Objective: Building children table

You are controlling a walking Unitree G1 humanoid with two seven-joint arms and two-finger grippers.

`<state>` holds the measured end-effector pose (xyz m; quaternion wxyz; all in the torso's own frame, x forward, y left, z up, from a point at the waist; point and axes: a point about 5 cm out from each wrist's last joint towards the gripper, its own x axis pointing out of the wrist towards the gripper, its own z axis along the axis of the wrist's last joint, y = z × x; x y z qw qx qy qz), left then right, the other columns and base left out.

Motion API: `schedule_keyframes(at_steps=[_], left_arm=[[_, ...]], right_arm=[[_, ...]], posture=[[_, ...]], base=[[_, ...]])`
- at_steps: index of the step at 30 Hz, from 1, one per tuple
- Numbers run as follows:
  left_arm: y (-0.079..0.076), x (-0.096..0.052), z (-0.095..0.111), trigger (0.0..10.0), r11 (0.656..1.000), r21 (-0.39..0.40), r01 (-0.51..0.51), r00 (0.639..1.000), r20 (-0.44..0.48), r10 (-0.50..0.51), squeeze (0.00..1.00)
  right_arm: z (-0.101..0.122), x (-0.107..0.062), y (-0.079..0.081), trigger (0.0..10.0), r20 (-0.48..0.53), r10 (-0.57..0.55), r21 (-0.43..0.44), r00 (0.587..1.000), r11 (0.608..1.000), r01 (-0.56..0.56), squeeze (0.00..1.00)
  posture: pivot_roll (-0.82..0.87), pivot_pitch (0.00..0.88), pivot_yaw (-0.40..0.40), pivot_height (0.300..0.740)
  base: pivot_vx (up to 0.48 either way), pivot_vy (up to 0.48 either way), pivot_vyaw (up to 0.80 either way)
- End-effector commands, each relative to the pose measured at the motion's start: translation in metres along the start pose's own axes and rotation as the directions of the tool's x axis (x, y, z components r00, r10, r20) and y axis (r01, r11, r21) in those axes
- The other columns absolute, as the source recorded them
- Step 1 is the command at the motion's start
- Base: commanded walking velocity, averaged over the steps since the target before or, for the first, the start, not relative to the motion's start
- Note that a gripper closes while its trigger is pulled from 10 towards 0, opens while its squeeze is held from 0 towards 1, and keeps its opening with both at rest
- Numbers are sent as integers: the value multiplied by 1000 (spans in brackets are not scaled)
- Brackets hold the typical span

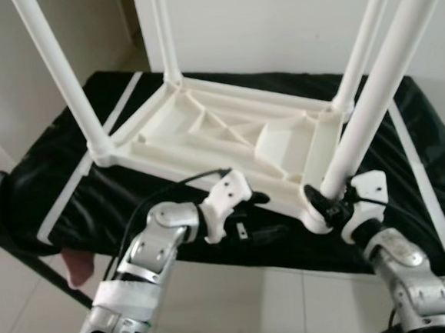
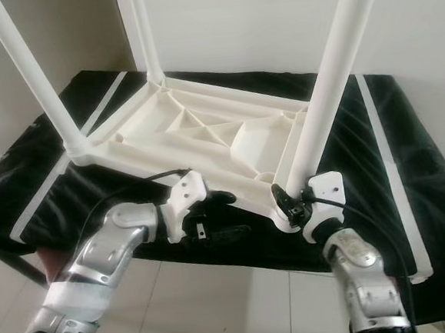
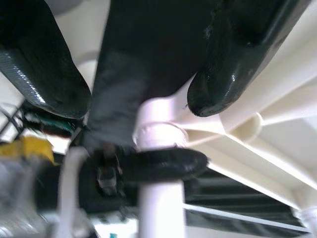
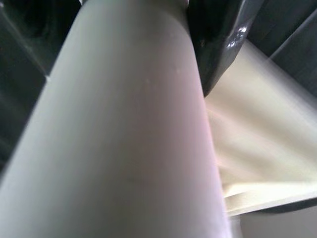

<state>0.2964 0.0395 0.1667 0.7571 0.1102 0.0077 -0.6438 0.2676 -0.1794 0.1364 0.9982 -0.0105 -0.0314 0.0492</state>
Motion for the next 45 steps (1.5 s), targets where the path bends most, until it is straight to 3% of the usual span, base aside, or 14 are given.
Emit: schedule_keyframes(at_steps=[1, 8, 11, 15, 19, 20, 21, 23, 30, 31, 32, 34, 40, 45], left_arm=[[16, -1, -5, 10000, 941, -58, -334, 942, -9, 334, 0], [14, 9, -7, 10000, 910, -124, -395, 917, -2, 398, 0], [20, 14, -11, 10000, 839, -195, -507, 857, -10, 515, 0], [27, 13, -14, 10000, 797, -207, -568, 817, -22, 576, 0], [28, 12, -13, 10000, 785, -215, -581, 806, -18, 591, 0], [27, 12, -12, 10000, 789, -202, -581, 807, -12, 591, 0], [26, 12, -11, 10000, 796, -190, -574, 811, -3, 584, 0], [25, 11, -10, 10000, 799, -183, -572, 812, 10, 584, 0], [-1, 12, -1, 10000, 918, -138, -372, 912, 126, 389, 0], [-7, 11, 1, 10000, 940, -122, -319, 931, 147, 335, 0], [-11, 11, 2, 10000, 954, -108, -278, 944, 156, 292, 0], [-20, 8, 0, 10000, 980, -88, -181, 970, 149, 193, 0], [-36, 1, -1, 10000, 999, -39, -14, 988, 153, 19, 0], [-37, -2, -4, 10000, 999, -39, 17, 993, 115, -12, 0]], right_arm=[[-15, -4, -3, 10000, -84, -151, -11, 985, 989, 150, 0], [-22, -1, 12, 10000, -114, -305, 34, 945, 950, 311, 0], [-14, 2, 31, 10000, -72, -306, 39, 949, 950, 310, 0], [-14, -1, 27, 10000, -72, -343, 46, 937, 937, 346, 0], [-12, -4, 24, 10000, -55, -362, 49, 931, 930, 365, 0], [-10, -5, 22, 10000, -43, -364, 39, 930, 930, 366, 780], [-10, -6, 21, 10000, -37, -367, 46, 929, 928, 369, 961], [-9, -7, 21, 10000, -27, -357, 64, 934, 931, 358, 1000], [-5, -7, 11, 10000, 15, -309, 52, 951, 950, 308, 1000], [-4, -6, 9, 10000, 21, -288, 58, 957, 956, 287, 616], [-4, -6, 8, 10000, 23, -261, 67, 965, 964, 259, 0], [-1, -7, 5, 10000, 37, -191, 50, 981, 981, 189, 0], [10, -11, -2, 10000, 90, -36, 49, 995, 998, 32, 0], [13, -13, -11, 10000, 93, 91, -3, 992, 996, -91, 0]], posture=[[-62, 49, 2, 740], [-58, 36, 8, 740], [-66, 24, 36, 740], [-71, 22, 43, 740], [-77, 20, 50, 740], [-78, 19, 55, 740], [-79, 15, 59, 740], [-80, 12, 63, 740], [-79, 0, 74, 740], [-79, 0, 68, 740], [-79, 0, 68, 740], [-82, 0, 72, 740], [-73, 0, 56, 740], [-67, 0, 45, 740]], base=[[0, 0, 0], [0, 0, 0], [0, 0, 0], [0, 0, 0], [0, 0, 0], [0, 0, 0], [0, 0, 0], [0, 0, 0], [0, 0, 0], [0, 0, 0], [0, 0, 0], [0, 0, 0], [0, 0, 0], [0, 0, 0]])
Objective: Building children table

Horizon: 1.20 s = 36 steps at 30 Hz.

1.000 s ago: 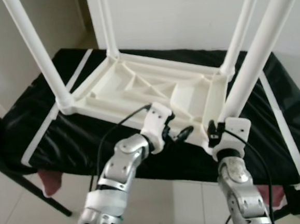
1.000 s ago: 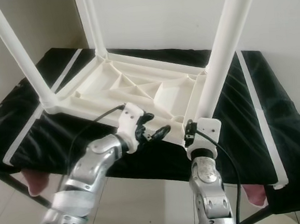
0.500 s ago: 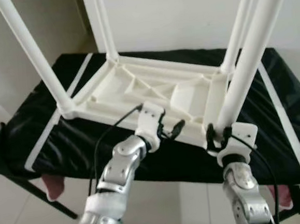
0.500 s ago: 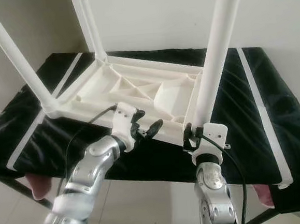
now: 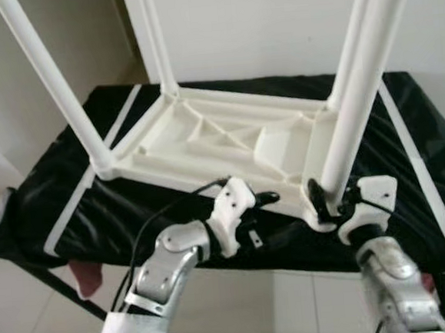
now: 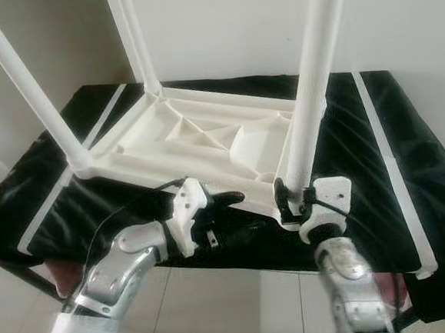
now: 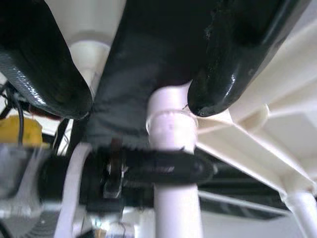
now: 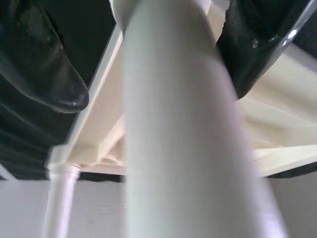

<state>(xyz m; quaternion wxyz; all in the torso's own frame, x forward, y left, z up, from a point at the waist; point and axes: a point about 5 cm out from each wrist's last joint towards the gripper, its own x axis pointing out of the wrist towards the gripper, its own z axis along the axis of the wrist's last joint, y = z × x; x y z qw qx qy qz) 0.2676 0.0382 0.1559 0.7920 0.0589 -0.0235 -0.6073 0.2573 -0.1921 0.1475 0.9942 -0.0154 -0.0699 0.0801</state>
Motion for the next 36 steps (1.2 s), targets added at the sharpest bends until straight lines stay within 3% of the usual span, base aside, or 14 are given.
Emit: schedule_keyframes(at_steps=[1, 10, 21, 22, 23, 24, 25, 36], left_arm=[[-6, -2, 4, 10000, 992, -3, 124, 992, 0, -124, 0], [-7, 0, 7, 10000, 991, -52, 124, 992, 36, -123, 0], [-14, 4, 6, 10000, 987, -49, 150, 988, 26, -149, 0], [-13, 5, 7, 10000, 988, -44, 147, 989, 24, -146, 0], [-12, 5, 7, 10000, 988, -45, 145, 989, 23, -144, 0], [-12, 5, 7, 10000, 988, -45, 145, 989, 23, -144, 0], [-11, 6, 8, 10000, 989, -36, 141, 990, 21, -140, 0], [-9, 6, 9, 10000, 992, -30, 125, 992, 23, -124, 0]], right_arm=[[2, -3, -1, 10000, 10, 108, -9, 994, 994, -108, 0], [-3, 4, -8, 10000, -28, 211, -23, 977, 977, -212, 0], [-11, 18, -8, 10000, -67, 310, -61, 948, 948, -314, 0], [-13, 21, -7, 3294, -71, 330, -60, 941, 941, -334, 0], [-13, 24, -5, 1333, -72, 349, -61, 934, 934, -353, 0], [-13, 24, -5, 1333, -72, 349, -61, 934, 934, -353, 0], [-14, 26, -4, 0, -75, 362, -57, 929, 929, -367, 0], [-21, 27, -3, 0, -90, 371, -42, 924, 926, -376, 0]], posture=[[-65, 0, 41, 740], [-54, 0, 30, 740], [-55, 0, 38, 740], [-53, 0, 38, 740], [-51, 0, 36, 740], [-51, 0, 36, 740], [-50, 0, 35, 740], [-49, 0, 32, 740]], base=[[0, 0, 0], [0, 0, 0], [0, 0, 0], [0, 0, 0], [0, 0, 0], [0, 0, 0], [0, 0, 0], [0, 0, 0]])
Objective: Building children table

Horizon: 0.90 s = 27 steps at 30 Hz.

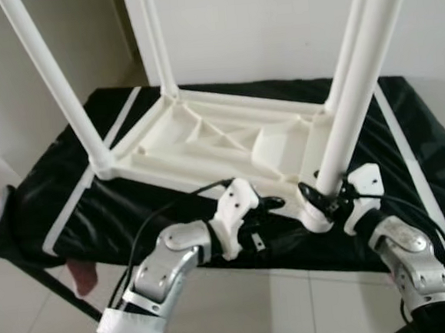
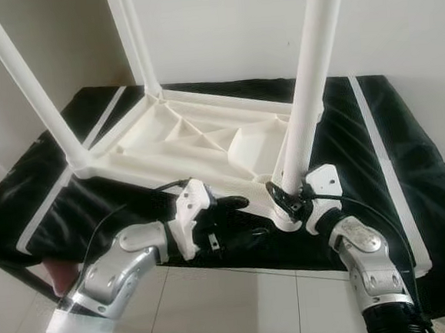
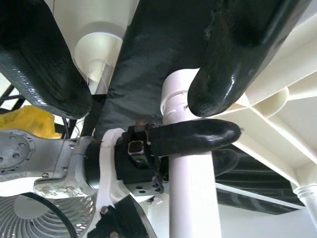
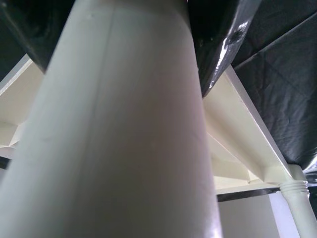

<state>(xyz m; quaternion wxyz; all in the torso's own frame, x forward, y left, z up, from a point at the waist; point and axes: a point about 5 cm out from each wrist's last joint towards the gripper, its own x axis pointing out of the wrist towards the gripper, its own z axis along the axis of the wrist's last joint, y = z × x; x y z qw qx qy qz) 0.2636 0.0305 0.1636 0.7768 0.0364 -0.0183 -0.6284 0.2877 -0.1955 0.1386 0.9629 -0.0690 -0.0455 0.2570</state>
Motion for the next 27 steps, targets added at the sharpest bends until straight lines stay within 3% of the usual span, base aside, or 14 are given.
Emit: schedule_keyframes(at_steps=[1, 10, 13, 16, 19, 20, 22, 23, 24, 25, 27], left_arm=[[-5, 0, 0, 10000, 997, 7, 74, 997, -3, -74, 0], [-5, -2, -1, 10000, 997, -1, 73, 997, -6, -73, 0], [-4, -3, 1, 10000, 998, -23, 60, 998, 18, -59, 0], [-4, -2, 1, 10000, 998, -26, 54, 998, 21, -54, 0], [-4, -2, 2, 10000, 998, -28, 55, 998, 23, -54, 0], [-4, -2, 2, 10000, 998, -28, 55, 998, 23, -54, 0], [-4, -3, 1, 10000, 998, -25, 55, 998, 19, -55, 0], [-4, -3, 1, 10000, 998, -25, 55, 998, 19, -55, 0], [-3, -4, 0, 10000, 998, -27, 48, 999, 16, -48, 0], [-3, -4, 0, 10000, 998, -27, 48, 999, 16, -48, 0], [-2, -5, 0, 10000, 999, -28, 34, 999, 14, -34, 0]], right_arm=[[-7, 1, 7, 10000, -23, 14, 27, 1000, 1000, -14, 0], [-1, -3, 16, 10000, 23, -104, 45, 994, 994, 103, 0], [1, -5, 20, 10000, 28, -222, 65, 975, 973, 220, 0], [-1, -6, 20, 10000, 12, -309, 28, 951, 951, 309, 0], [-9, -7, 25, 10000, -45, -484, 55, 874, 872, 486, 0], [-9, -7, 25, 10000, -45, -484, 55, 874, 872, 486, 0], [-13, -10, 30, 10000, -72, -577, 30, 813, 814, 580, 0], [-13, -10, 30, 10000, -72, -577, 30, 813, 814, 580, 0], [-18, -13, 34, 10000, -109, -670, 31, 735, 736, 676, 0], [-18, -13, 34, 10000, -109, -670, 31, 735, 736, 676, 0], [-22, -16, 39, 10000, -152, -730, 42, 666, 669, 742, 0]], posture=[[-51, 0, 34, 740], [-59, 0, 29, 740], [-67, 0, 32, 740], [-67, 0, 32, 740], [-69, 0, 38, 740], [-69, 0, 38, 740], [-63, 0, 33, 740], [-63, 0, 33, 740], [-56, 0, 26, 740], [-56, 0, 26, 740], [-49, 0, 21, 740]], base=[[0, 0, 0], [0, 0, 0], [0, 0, 0], [0, 0, 0], [0, 0, 0], [0, 0, 0], [0, 0, 0], [0, 0, 0], [0, 0, 0], [0, 0, 0], [0, 0, 0]])
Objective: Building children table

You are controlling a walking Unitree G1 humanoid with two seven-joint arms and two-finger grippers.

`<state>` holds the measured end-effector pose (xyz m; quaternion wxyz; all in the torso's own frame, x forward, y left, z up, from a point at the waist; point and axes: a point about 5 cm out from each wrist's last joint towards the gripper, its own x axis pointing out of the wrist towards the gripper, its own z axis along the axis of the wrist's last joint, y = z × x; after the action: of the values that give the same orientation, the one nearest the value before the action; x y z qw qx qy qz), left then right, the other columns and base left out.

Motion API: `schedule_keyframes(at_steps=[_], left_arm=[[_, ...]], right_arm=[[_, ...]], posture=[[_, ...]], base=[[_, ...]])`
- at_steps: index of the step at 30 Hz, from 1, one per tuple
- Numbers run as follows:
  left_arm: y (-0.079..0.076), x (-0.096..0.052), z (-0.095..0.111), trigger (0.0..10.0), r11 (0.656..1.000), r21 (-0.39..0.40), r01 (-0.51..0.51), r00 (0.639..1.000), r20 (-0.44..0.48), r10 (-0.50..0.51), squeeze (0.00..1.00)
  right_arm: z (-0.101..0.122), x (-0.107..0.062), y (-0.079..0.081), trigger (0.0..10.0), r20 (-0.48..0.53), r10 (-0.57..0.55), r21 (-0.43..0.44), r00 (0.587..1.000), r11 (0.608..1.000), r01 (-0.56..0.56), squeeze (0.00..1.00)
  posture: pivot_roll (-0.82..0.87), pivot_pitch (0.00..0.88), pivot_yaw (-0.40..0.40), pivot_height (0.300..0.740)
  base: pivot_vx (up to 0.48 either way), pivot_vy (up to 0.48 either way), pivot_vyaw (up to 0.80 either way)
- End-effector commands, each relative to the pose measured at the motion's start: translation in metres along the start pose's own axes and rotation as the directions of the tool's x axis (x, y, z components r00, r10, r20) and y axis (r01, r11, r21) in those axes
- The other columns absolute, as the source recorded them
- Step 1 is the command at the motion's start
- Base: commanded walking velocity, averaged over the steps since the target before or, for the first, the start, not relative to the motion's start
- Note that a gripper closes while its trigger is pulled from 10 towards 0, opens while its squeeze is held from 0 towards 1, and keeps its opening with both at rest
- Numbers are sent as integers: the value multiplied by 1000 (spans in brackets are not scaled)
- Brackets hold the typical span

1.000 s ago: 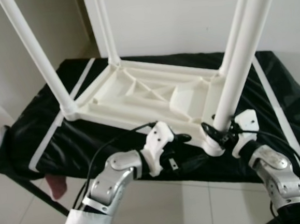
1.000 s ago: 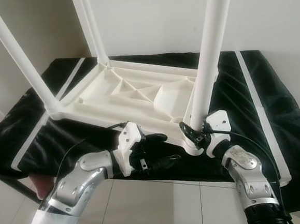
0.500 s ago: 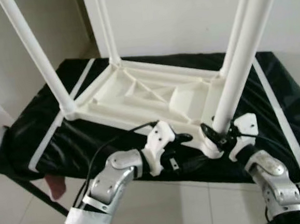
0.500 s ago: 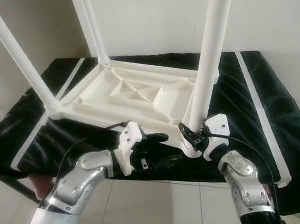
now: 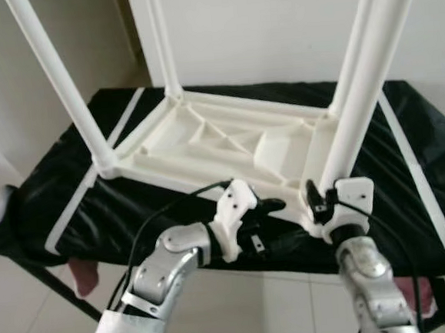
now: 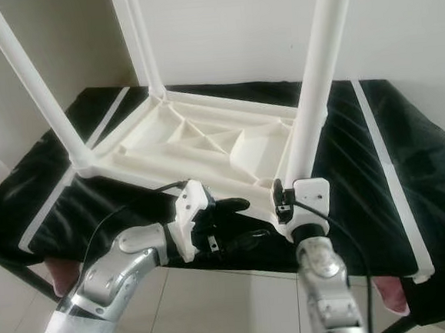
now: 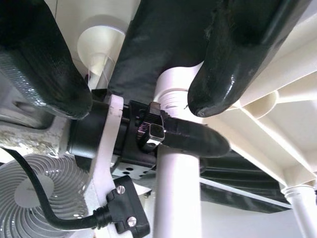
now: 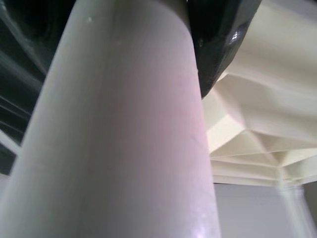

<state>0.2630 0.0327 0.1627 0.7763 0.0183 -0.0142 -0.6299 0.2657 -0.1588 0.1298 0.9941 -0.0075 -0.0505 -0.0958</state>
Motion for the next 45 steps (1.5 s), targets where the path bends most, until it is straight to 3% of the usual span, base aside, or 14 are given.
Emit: schedule_keyframes(at_steps=[1, 6, 10, 15, 16, 24, 27, 28, 29, 32, 35, 39, 42, 45], left_arm=[[-1, -4, 0, 10000, 1000, -1, 19, 1000, -1, -19, 0], [0, -6, 1, 10000, 1000, -6, -2, 1000, 4, 2, 0], [-2, -6, 0, 10000, 1000, -3, -2, 1000, 0, 2, 0], [-4, -5, -3, 10000, 1000, 3, 2, 1000, -8, -2, 0], [-4, -5, -3, 10000, 1000, 3, 1, 1000, -10, -1, 0], [-4, -5, -4, 10000, 1000, 6, -5, 1000, -14, 5, 0], [-4, -4, -5, 10000, 1000, 5, -2, 1000, -14, 2, 0], [-4, -3, -5, 10000, 1000, 7, 0, 1000, -15, 0, 0], [-4, -3, -5, 10000, 1000, 8, 2, 1000, -16, -2, 0], [-4, -2, -7, 10000, 1000, 23, 4, 1000, -30, -3, 0], [-4, -2, -7, 10000, 1000, 29, 4, 999, -35, -3, 0], [-6, -1, -10, 10000, 999, 44, 13, 999, -50, -10, 0], [-6, -1, -11, 10000, 999, 51, 15, 998, -56, -12, 0], [-5, 0, -13, 10000, 998, 63, 8, 998, -70, -4, 0]], right_arm=[[-20, -9, -11, 10000, -112, -144, -23, 983, 990, 142, 0], [-16, -11, 0, 10000, -103, -145, 6, 984, 989, 146, 0], [-7, -8, 5, 10000, -63, -89, 88, 994, 992, 95, 0], [-3, -7, 4, 10000, -40, -71, 61, 997, 995, 74, 31], [-3, -6, 3, 10000, -35, -76, 53, 996, 996, 78, 1000], [1, -2, 1, 10000, -23, -1, 84, 1000, 996, 3, 1000], [0, 0, -9, 10000, -25, 31, 66, 999, 997, -29, 1000], [1, 0, -12, 10000, -14, 74, 53, 997, 996, -73, 914], [3, 1, -14, 10000, -1, 116, 40, 993, 992, -116, 4], [7, 1, -19, 10000, 11, 250, -12, 968, 968, -249, 0], [7, 1, -20, 10000, 11, 273, -12, 962, 962, -273, 0], [10, 4, -27, 10000, 13, 420, -74, 907, 905, -418, 0], [10, 4, -28, 10000, 11, 443, -83, 896, 894, -441, 0], [11, 11, -34, 10000, -4, 516, -110, 857, 851, -513, 0]], posture=[[-43, 0, 18, 740], [-35, 0, 13, 740], [-30, 0, 7, 740], [-29, 0, 5, 740], [-29, 0, 6, 740], [-38, 0, 12, 740], [-42, 0, 11, 740], [-46, 0, 11, 740], [-46, 0, 11, 740], [-48, 0, 9, 740], [-49, 0, 8, 740], [-52, 0, 9, 740], [-52, 0, 9, 740], [-47, 0, 4, 740]], base=[[0, 0, 0], [0, 0, 0], [0, 0, 0], [0, 0, 0], [0, 0, 0], [0, 0, 0], [0, 0, 0], [0, 0, 0], [0, 0, 0], [0, 0, 0], [0, 0, 0], [0, 0, 0], [0, 0, 0], [0, 0, 0]])
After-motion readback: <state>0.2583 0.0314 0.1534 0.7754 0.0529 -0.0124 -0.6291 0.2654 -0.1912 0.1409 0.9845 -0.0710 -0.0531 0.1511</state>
